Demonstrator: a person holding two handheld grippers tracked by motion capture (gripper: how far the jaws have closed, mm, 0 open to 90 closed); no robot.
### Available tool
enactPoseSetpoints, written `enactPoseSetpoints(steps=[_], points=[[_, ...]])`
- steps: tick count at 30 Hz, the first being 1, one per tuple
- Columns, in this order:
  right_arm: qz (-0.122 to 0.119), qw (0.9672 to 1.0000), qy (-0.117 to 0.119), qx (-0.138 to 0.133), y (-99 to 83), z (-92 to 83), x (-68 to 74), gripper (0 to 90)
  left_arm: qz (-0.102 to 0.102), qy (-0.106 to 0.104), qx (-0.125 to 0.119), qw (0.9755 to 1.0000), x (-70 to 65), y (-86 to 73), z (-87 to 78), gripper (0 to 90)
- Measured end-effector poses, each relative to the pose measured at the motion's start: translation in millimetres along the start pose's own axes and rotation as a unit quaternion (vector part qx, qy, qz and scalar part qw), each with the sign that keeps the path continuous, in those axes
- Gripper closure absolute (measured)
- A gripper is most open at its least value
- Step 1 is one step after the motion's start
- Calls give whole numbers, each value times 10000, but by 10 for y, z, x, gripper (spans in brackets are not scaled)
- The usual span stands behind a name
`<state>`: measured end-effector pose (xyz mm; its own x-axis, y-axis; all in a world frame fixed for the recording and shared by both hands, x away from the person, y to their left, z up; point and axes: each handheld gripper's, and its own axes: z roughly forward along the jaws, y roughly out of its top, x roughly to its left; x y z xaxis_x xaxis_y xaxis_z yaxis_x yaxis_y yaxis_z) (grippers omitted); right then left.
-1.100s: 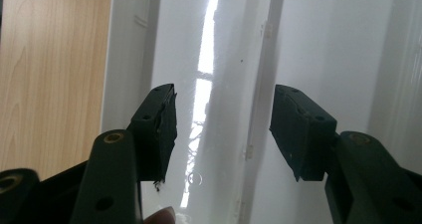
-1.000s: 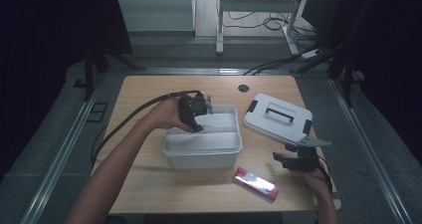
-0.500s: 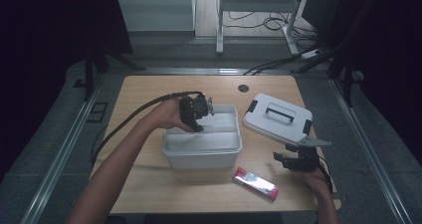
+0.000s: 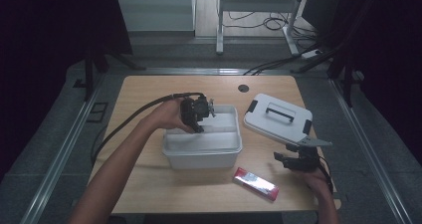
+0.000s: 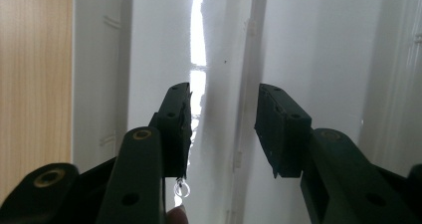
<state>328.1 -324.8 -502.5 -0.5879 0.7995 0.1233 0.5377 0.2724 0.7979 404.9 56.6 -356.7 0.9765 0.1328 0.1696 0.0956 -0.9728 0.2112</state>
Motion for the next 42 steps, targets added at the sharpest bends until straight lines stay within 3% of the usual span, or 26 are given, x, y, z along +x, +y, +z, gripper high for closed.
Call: enactPoseSetpoints(steps=[13,27,42], points=[[31,10000,-9,-13,-5,-10,-11,300,74,-98,55,9999,6,12,39,637],[45,10000,-15,-31,-13,-27,-28,317,194,-336,194,9991,8,28,105,727],[66,10000,-54,-29,-20,-36,-47,322,215,-524,155,9983,45,34,119,810]])
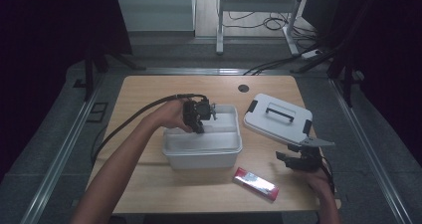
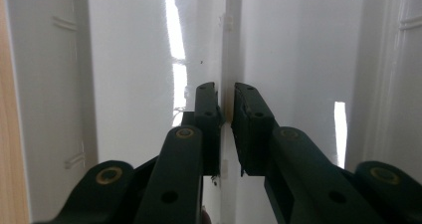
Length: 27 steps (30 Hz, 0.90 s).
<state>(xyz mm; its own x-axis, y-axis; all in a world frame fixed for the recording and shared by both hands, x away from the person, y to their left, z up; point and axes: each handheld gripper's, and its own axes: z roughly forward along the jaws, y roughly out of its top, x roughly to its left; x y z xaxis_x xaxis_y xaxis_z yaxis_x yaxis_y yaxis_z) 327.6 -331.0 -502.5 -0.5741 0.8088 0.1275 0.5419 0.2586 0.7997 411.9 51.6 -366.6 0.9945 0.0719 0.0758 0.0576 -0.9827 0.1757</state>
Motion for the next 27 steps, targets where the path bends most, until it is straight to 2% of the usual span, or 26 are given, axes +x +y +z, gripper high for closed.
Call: enactPoseSetpoints(steps=[14,19,27], points=[[8,10000,-19,-23,-2,-6,-5,323,-89,-128,-36,9999,46,-10,3,875],[3,10000,-50,-14,-1,-9,-8,324,-135,-187,-137,9996,52,-26,7,885],[29,9999,-113,-23,-5,-14,-25,324,-81,-252,-161,9995,52,-27,-9,891]])
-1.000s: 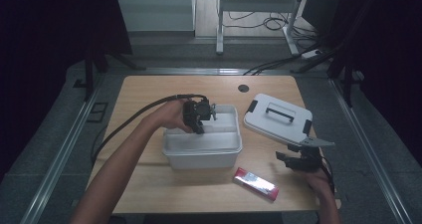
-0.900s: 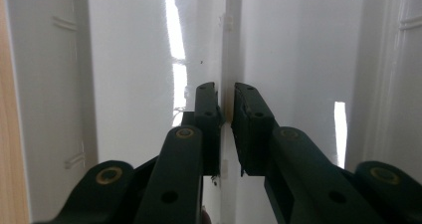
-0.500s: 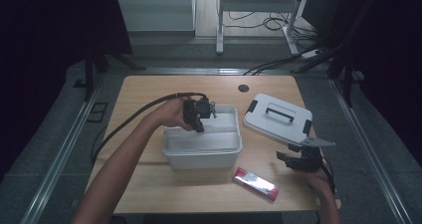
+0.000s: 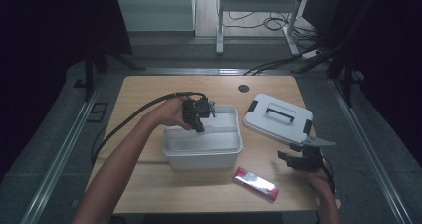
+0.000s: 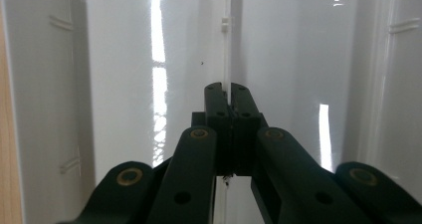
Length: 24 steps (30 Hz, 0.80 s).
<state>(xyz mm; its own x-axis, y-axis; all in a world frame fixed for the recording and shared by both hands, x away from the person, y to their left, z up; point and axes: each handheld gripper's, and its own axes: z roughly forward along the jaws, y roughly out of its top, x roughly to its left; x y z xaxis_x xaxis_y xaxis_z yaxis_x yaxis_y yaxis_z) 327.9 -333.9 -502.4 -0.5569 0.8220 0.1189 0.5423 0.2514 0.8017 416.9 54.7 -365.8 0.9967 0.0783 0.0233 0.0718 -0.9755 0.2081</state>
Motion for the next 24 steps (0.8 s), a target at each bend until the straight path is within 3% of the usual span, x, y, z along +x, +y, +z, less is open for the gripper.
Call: enactPoseSetpoints(steps=[10,15,24], points=[[45,10000,-21,-29,0,-28,-21,324,94,105,-98,9999,-12,-2,-93,895],[54,10000,-26,-38,-2,-29,-26,324,7,149,-456,9988,-11,-42,-268,895],[64,10000,-29,-43,-2,-33,-25,324,-99,445,-584,9973,-33,-182,-597,895]])
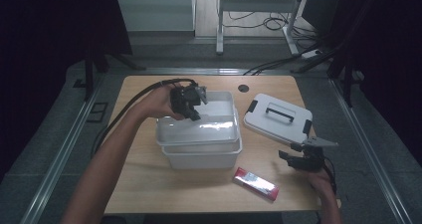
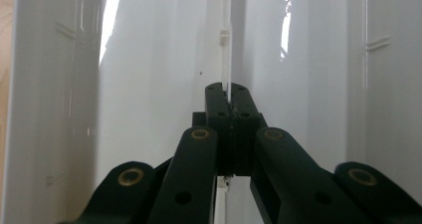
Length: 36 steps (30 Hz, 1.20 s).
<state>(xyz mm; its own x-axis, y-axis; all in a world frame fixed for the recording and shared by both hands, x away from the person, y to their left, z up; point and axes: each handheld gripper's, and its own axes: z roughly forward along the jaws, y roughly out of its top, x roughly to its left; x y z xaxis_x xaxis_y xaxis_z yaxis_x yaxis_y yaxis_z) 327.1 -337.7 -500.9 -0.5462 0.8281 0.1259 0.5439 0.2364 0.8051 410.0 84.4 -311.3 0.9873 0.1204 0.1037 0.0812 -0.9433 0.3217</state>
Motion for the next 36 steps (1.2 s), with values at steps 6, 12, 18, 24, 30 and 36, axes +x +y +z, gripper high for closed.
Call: enactPoseSetpoints(steps=[6,12,18,24,30,36], points=[[30,10000,-3,-6,-5,-6,-10,325,-111,216,1,9997,24,-156,-227,895],[23,10000,-20,-5,-8,-4,-16,325,-282,382,27,9989,34,-341,-424,896],[28,10000,-20,12,-10,3,-11,325,-344,455,102,9983,38,-451,-491,896],[43,10000,-28,16,-14,2,-18,325,-484,572,-13,9972,30,-549,-565,897],[65,10000,-44,-11,-16,-14,-29,326,-654,712,-33,9953,35,-722,-694,898],[66,10000,-51,4,-18,-8,-27,326,-908,822,-55,9925,55,-985,-802,898]])
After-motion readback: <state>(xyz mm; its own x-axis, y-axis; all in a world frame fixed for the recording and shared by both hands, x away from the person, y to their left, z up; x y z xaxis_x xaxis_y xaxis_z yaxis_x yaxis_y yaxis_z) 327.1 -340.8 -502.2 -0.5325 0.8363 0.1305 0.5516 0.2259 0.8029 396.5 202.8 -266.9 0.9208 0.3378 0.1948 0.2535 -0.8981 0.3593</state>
